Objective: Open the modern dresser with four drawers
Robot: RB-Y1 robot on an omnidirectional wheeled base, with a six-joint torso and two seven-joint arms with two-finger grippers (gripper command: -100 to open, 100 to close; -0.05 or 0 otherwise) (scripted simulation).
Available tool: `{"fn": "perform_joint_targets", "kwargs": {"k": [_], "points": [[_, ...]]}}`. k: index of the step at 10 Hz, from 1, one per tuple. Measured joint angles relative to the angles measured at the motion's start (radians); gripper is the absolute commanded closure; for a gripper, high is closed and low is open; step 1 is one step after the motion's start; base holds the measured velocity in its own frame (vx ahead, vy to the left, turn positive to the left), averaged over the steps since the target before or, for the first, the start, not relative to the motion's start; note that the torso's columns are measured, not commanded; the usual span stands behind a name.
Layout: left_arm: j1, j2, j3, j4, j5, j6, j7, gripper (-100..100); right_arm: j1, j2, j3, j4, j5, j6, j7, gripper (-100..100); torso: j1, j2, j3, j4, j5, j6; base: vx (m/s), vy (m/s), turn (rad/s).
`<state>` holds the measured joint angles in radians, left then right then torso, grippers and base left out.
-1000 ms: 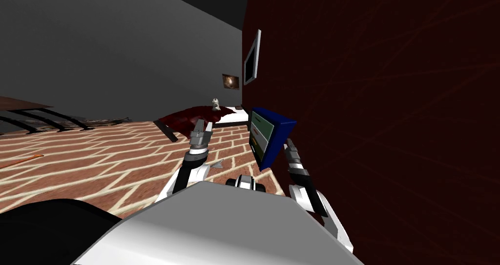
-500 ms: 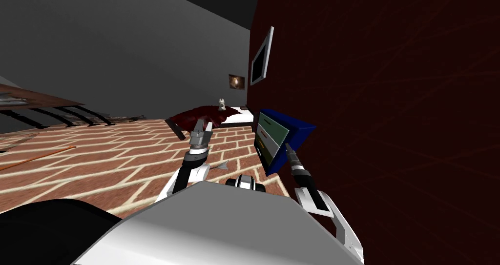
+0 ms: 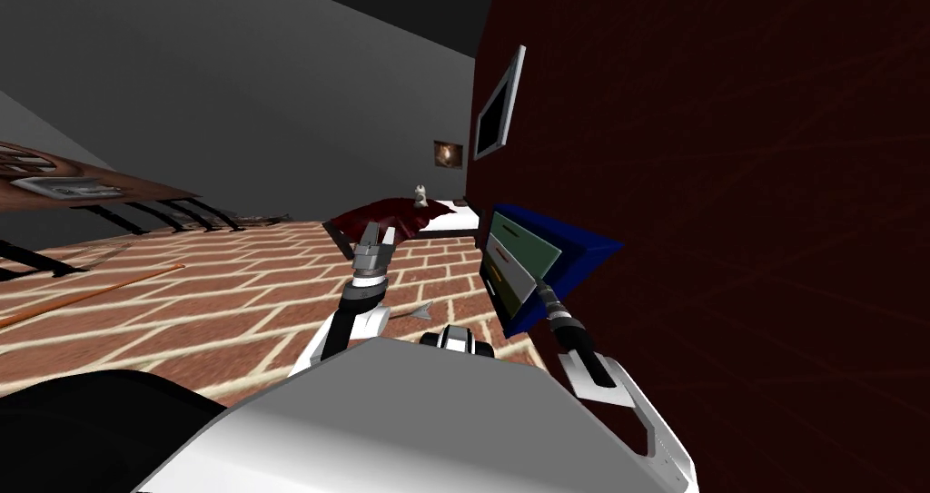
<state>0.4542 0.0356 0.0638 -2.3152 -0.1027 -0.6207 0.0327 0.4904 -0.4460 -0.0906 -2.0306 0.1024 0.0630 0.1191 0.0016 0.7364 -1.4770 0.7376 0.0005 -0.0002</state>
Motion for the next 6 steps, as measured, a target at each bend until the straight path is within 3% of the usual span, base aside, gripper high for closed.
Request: {"fn": "perform_joint_targets", "kwargs": {"k": [4,5,6], "points": [[0.000,0.000,0.000,0.000,0.000,0.000,0.000,0,-0.004,-0.057,-0.017,0.076,0.049,0.080,0.027,-100,-0.002,0.002,0.001,0.001,0.000,0.000,0.081,0.146,0.102],[0.000,0.000,0.000,0.000,0.000,0.000,0.000,0,-0.013,-0.088,-0.027,0.109,0.055,0.101,0.028,-100,-0.001,0.004,0.002,0.001,0.000,0.000,0.047,0.102,0.045],[0.000,0.000,0.000,0.000,0.000,0.000,0.000,0,-0.011,-0.096,-0.029,0.114,0.062,0.118,0.031,-100,-0.004,0.004,0.002,0.001,-0.001,0.001,0.088,0.097,0.113]]}}
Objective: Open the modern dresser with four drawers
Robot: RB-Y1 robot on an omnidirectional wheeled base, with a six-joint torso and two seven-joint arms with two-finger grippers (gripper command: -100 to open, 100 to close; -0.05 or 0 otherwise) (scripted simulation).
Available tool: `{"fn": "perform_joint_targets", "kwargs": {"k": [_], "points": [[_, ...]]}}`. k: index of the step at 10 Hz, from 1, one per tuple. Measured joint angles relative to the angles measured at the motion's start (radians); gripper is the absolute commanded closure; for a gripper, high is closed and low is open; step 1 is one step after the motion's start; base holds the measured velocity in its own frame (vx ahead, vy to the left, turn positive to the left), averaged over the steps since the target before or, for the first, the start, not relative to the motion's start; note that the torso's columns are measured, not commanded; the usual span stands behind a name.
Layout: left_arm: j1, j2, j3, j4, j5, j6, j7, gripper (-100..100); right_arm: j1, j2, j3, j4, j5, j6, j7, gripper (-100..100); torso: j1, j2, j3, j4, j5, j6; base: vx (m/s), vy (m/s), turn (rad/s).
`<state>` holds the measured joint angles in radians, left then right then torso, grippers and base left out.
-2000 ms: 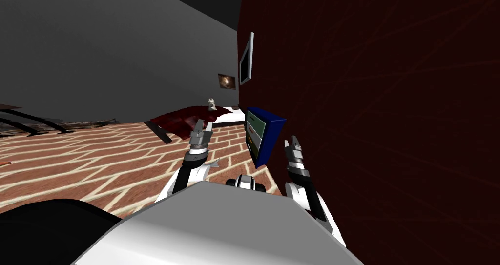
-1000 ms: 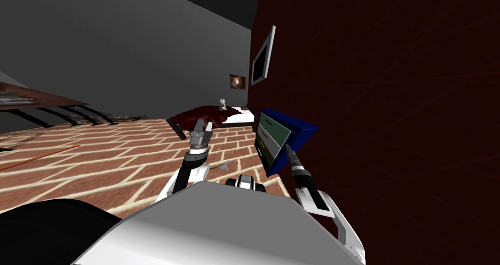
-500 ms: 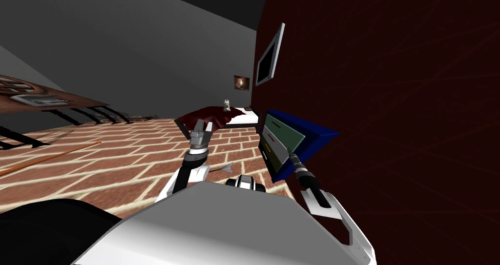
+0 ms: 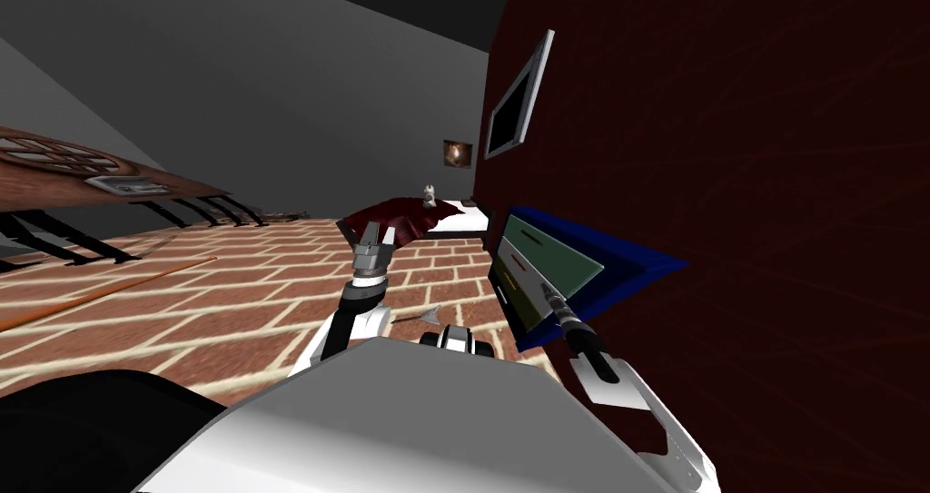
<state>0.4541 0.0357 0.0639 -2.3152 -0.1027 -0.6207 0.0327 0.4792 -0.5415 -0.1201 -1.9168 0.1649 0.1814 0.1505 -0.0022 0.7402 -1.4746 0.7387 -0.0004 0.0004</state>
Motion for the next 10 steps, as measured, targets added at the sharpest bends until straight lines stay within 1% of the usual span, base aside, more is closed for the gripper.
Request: {"fn": "perform_joint_targets", "kwargs": {"k": [1,2,4,5,6,7,8,9,10], "points": [[0.000,0.000,0.000,0.000,0.000,0.000,0.000,0,0.002,-0.031,-0.008,0.009,0.005,0.030,0.002,-100,0.000,-0.003,-0.002,-0.001,0.000,-0.001,0.114,0.173,0.148],[0.000,0.000,0.000,0.000,0.000,0.000,0.000,0,0.006,-0.054,-0.016,0.032,0.024,0.059,0.010,-100,0.005,-0.005,-0.003,-0.002,0.001,-0.001,0.086,0.129,0.037],[0.000,0.000,0.000,0.000,0.000,0.000,0.000,0,0.002,-0.069,-0.022,0.070,0.056,0.099,0.027,-100,0.002,-0.002,-0.001,-0.001,0.000,0.000,0.076,0.109,0.071],[0.000,0.000,0.000,0.000,0.000,0.000,0.000,0,-0.002,-0.087,-0.026,0.084,0.059,0.116,0.030,-100,0.000,-0.001,-0.001,0.000,0.000,0.000,0.063,0.092,0.095],[0.000,0.000,0.000,0.000,0.000,0.000,0.000,0,-0.017,-0.116,-0.029,0.120,0.066,0.138,0.033,-100,0.001,-0.001,-0.001,0.000,0.000,-0.001,0.089,0.158,0.144],[0.000,0.000,0.000,0.000,0.000,0.000,0.000,0,-0.002,-0.146,-0.042,0.130,0.081,0.169,0.040,-100,0.005,-0.003,-0.002,-0.001,0.001,0.000,0.087,0.129,0.062],[0.000,0.000,0.000,0.000,0.000,0.000,0.000,0,0.000,-0.163,-0.049,0.147,0.086,0.186,0.043,-100,0.003,-0.003,-0.002,-0.001,0.001,0.000,0.112,0.109,0.098],[0.000,0.000,0.000,0.000,0.000,0.000,0.000,0,-0.007,-0.189,-0.054,0.177,0.096,0.208,0.047,-100,0.001,-0.004,-0.002,-0.001,0.000,-0.001,0.082,0.088,0.056],[0.000,0.000,0.000,0.000,0.000,0.000,0.000,0,-0.009,-0.195,-0.055,0.186,0.107,0.229,0.053,-100,0.000,-0.002,-0.001,-0.001,0.000,0.000,0.075,0.102,0.111]]}}
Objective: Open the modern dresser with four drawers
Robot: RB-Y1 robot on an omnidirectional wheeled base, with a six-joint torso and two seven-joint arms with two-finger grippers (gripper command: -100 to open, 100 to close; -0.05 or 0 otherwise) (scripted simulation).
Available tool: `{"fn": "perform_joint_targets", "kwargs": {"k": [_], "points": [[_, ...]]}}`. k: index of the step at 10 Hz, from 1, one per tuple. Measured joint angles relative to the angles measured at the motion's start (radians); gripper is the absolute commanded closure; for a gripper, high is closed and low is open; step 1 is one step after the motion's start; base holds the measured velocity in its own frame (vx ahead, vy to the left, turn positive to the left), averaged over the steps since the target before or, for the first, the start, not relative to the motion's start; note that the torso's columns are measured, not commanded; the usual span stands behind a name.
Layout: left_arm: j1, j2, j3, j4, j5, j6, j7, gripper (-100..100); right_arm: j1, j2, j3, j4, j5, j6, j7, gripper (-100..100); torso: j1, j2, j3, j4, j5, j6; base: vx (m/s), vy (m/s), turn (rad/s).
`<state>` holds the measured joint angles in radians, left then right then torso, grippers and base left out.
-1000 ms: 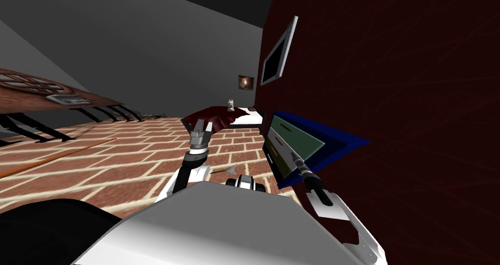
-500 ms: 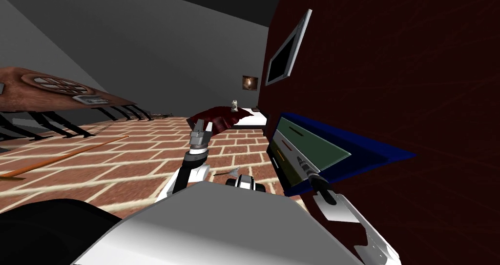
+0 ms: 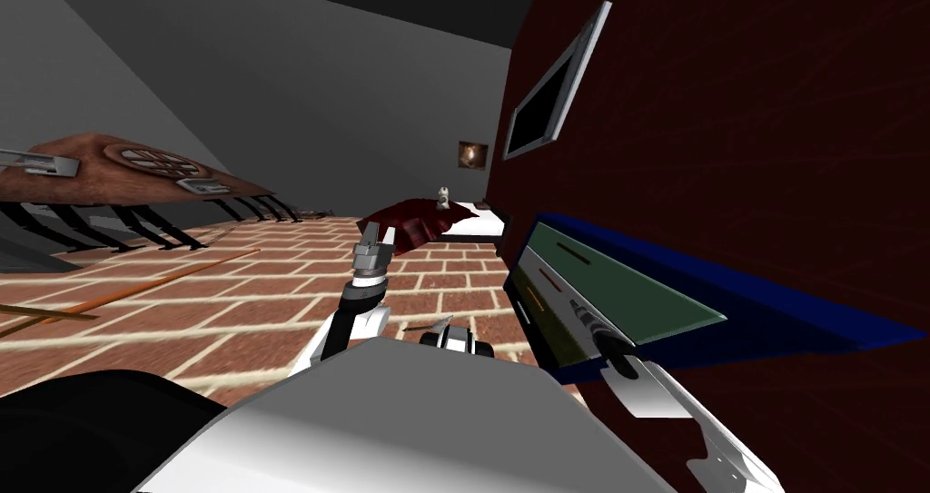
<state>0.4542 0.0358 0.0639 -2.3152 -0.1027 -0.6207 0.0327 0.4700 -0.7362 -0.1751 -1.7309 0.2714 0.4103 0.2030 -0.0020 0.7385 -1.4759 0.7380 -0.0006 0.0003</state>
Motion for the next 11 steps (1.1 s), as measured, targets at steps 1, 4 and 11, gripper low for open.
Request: {"fn": "perform_joint_targets", "kwargs": {"k": [1,4,11], "points": [[0.000,0.000,0.000,0.000,0.000,0.000,0.000,0,0.000,-0.015,-0.006,0.022,0.018,0.022,0.006,-100,0.001,0.001,0.001,0.000,0.000,0.000,0.109,0.135,0.151],[0.000,0.000,0.000,0.000,0.000,0.000,0.000,0,-0.005,-0.077,-0.022,0.082,0.055,0.103,0.024,-100,0.000,0.003,0.002,0.001,0.000,0.000,0.038,0.075,0.004],[0.000,0.000,0.000,0.000,0.000,0.000,0.000,0,-0.016,-0.234,-0.064,0.235,0.122,0.274,0.063,-100,0.001,0.003,0.002,0.001,0.000,0.000,0.125,0.129,0.114]]}}
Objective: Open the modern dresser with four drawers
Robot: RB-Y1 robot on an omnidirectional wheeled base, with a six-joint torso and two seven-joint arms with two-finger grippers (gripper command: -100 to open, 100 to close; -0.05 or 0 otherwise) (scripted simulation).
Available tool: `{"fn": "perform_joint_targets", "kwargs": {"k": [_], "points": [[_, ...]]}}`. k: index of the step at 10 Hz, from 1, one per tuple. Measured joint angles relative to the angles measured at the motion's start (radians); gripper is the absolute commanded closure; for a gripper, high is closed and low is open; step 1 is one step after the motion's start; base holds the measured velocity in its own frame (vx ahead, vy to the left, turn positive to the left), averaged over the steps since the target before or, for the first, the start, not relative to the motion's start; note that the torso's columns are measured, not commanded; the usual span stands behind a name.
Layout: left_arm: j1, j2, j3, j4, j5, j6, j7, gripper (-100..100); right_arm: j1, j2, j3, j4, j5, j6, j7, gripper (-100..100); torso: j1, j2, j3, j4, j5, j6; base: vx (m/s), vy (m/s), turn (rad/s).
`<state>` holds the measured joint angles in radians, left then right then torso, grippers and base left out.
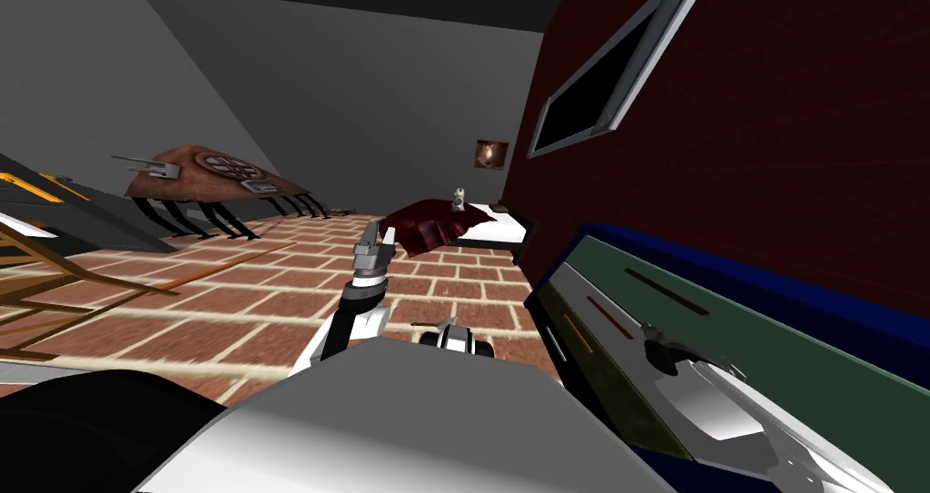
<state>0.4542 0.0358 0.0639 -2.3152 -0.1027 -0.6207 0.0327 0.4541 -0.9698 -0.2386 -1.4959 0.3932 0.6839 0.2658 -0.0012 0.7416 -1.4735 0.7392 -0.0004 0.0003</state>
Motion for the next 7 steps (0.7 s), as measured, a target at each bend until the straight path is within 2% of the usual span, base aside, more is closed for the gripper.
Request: {"fn": "perform_joint_targets", "kwargs": {"k": [5,7], "points": [[0.000,0.000,0.000,0.000,0.000,0.000,0.000,0,-0.033,-0.087,-0.015,0.131,0.058,0.094,0.020,-100,0.004,-0.007,-0.004,-0.002,0.001,-0.001,0.100,0.099,0.086],[0.000,0.000,0.000,0.000,0.000,0.000,0.000,0,-0.033,-0.118,-0.024,0.160,0.074,0.135,0.029,-100,0.000,-0.001,-0.001,0.000,0.000,0.000,0.051,0.061,0.023]]}}
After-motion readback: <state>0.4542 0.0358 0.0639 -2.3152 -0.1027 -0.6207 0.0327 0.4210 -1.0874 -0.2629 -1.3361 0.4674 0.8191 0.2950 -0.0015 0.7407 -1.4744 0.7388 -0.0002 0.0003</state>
